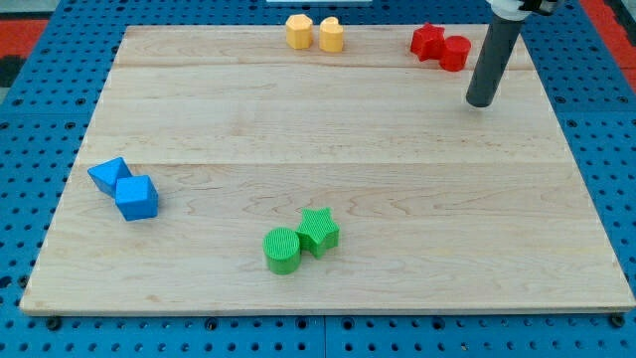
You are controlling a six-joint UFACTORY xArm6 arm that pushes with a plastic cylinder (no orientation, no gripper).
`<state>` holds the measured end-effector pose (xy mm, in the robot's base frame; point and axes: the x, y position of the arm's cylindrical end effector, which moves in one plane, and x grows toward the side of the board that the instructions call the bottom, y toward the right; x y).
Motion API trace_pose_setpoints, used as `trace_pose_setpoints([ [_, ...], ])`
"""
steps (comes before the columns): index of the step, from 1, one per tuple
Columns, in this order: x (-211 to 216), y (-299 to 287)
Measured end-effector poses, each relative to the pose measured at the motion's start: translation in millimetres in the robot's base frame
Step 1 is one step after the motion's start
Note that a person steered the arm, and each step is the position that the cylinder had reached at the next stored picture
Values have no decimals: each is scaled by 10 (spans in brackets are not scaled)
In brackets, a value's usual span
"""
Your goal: Push the red star into the yellow heart
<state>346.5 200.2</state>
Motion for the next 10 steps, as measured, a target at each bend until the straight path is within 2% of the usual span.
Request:
trace_pose_setpoints([
  [2,-40,108],
  [4,-486,1082],
  [5,-704,415],
  [6,-1113,-67],
  [8,-1228,-824],
  [10,-1277,-823],
])
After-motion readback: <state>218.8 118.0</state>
